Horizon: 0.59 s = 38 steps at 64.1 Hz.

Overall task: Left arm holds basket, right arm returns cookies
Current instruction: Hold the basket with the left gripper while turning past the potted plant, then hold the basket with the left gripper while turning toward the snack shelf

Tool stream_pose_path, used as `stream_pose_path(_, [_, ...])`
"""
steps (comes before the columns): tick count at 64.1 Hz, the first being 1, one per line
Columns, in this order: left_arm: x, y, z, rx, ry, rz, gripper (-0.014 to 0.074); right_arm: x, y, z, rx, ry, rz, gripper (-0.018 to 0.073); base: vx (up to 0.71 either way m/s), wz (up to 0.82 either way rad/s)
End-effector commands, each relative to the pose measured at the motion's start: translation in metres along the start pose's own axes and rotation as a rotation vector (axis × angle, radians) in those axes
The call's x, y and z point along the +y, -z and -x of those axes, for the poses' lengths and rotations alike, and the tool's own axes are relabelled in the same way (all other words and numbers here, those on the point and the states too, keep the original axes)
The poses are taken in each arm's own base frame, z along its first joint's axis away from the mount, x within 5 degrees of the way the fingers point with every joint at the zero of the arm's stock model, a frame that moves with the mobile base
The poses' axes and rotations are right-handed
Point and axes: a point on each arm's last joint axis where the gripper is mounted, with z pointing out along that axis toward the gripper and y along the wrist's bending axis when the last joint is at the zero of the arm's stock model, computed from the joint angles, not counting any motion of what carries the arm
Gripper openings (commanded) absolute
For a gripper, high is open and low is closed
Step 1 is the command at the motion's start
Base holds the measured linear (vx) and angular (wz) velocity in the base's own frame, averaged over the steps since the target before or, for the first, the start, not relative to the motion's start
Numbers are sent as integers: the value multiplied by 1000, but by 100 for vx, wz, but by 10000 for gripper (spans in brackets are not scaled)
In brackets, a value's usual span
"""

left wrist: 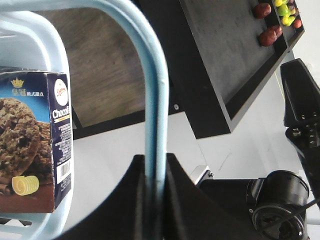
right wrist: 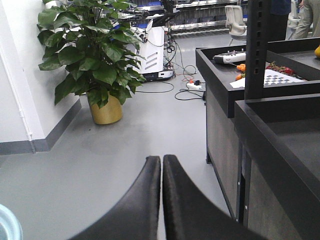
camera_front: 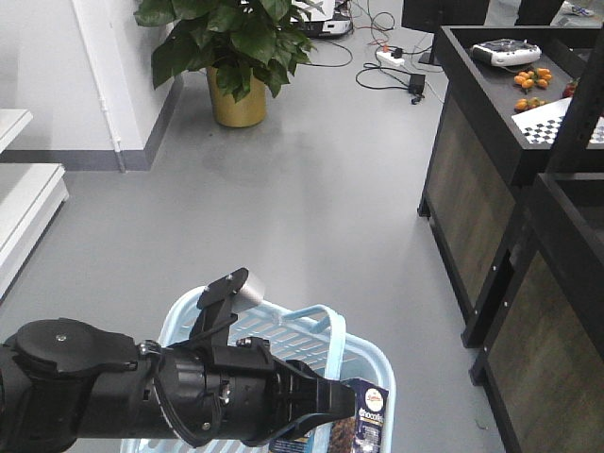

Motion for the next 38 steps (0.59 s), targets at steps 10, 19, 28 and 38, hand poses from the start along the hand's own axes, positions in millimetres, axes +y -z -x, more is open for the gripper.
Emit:
stream_pose_path(10, [-21, 10, 6, -37, 6, -98, -6, 1, 1, 6, -83, 11, 7, -8, 27, 0])
stream_pose_path(19, [-21, 10, 6, -37, 6, -98, -6, 1, 1, 6, -83, 11, 7, -8, 28, 3])
stream_pose_path(28, [-21, 10, 6, -37, 6, -98, -6, 1, 1, 6, -83, 11, 7, -8, 28, 5])
stream_pose_path(38, [-21, 10, 6, -37, 6, -98, -6, 1, 1, 6, -83, 11, 7, -8, 27, 6])
